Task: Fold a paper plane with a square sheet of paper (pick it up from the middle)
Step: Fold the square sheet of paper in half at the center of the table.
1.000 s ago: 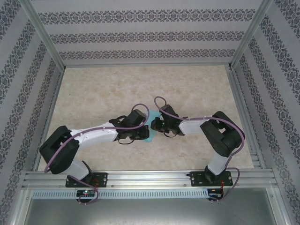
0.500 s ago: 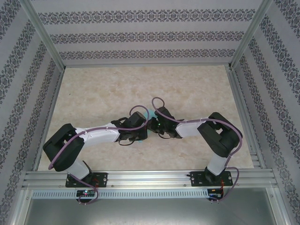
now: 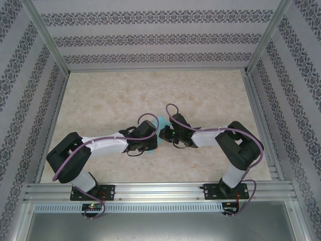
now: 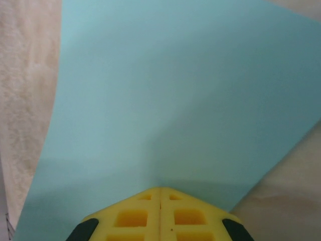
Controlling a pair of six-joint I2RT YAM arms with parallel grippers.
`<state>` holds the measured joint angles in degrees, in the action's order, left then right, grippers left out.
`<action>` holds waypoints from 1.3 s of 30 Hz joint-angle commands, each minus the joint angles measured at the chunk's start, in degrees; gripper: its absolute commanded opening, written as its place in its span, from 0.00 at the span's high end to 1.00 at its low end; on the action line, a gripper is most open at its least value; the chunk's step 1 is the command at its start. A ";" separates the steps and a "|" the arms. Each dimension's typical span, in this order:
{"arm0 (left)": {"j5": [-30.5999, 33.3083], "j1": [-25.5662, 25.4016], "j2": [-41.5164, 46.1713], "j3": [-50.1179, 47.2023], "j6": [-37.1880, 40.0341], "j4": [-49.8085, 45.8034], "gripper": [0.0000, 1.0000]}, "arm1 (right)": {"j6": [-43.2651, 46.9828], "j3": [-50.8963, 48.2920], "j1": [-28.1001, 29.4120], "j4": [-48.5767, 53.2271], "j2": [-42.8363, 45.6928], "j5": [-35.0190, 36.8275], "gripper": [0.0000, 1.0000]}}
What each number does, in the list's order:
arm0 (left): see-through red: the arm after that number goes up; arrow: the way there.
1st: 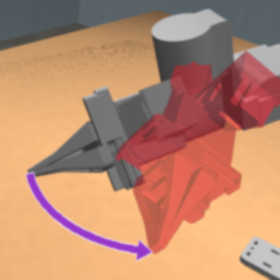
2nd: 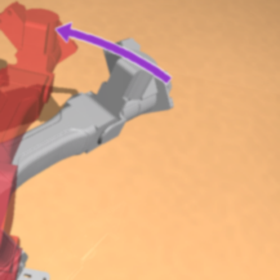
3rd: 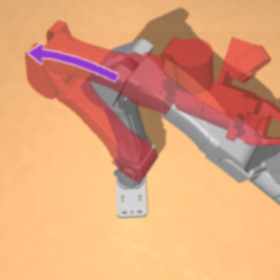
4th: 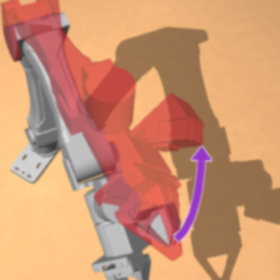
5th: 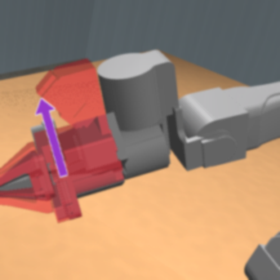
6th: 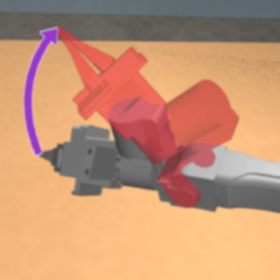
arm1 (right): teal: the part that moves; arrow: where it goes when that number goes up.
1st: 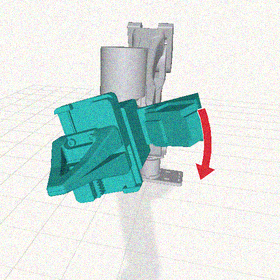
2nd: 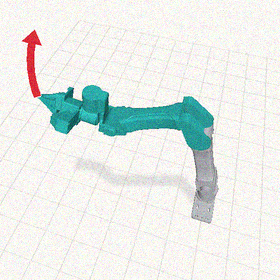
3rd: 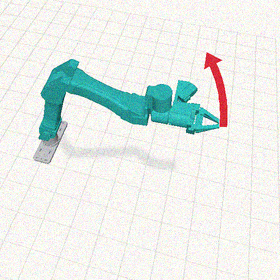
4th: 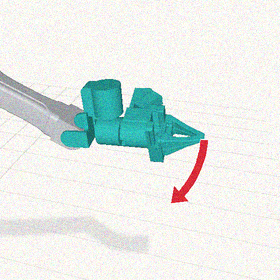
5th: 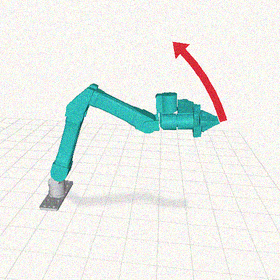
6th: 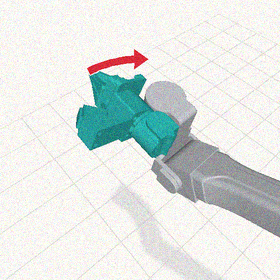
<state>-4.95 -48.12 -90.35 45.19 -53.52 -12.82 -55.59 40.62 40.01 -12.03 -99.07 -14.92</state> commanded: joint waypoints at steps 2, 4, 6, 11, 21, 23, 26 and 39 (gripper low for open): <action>1.35 0.39 -1.76 -0.86 -1.15 1.86 1.00 | 1.19 0.97 -0.26 1.03 -2.03 -1.16 1.00; 1.08 0.39 -2.19 -0.81 -1.24 2.19 1.00 | 1.27 1.04 -0.39 1.05 -2.61 -1.49 1.00; 0.92 0.39 -2.45 -0.84 -1.23 2.57 1.00 | 1.21 1.04 -0.54 1.25 -2.80 -1.52 1.00; -0.44 0.55 -2.22 -0.81 -0.62 5.28 1.00 | 1.28 0.77 -0.58 1.94 -2.62 -1.52 1.00; 0.01 1.27 -4.19 -0.69 -0.18 7.55 1.00 | 1.85 1.19 -0.58 2.70 -2.97 -2.30 1.00; 0.03 1.35 -4.81 -0.82 -0.10 7.20 1.00 | 2.04 1.28 -0.56 2.87 -3.15 -2.47 1.00; 0.54 1.36 -4.93 -1.49 -0.49 5.53 1.00 | 3.44 1.73 -0.79 3.96 -3.15 -2.75 1.00; -1.20 1.36 -6.24 -1.69 -1.09 -4.71 1.00 | 9.64 3.22 -6.46 7.47 -4.85 -1.71 1.00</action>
<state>-5.67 -47.27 -94.85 44.31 -53.98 -8.16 -48.42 44.16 36.75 -6.44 -101.97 -20.97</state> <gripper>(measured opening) 0.052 0.050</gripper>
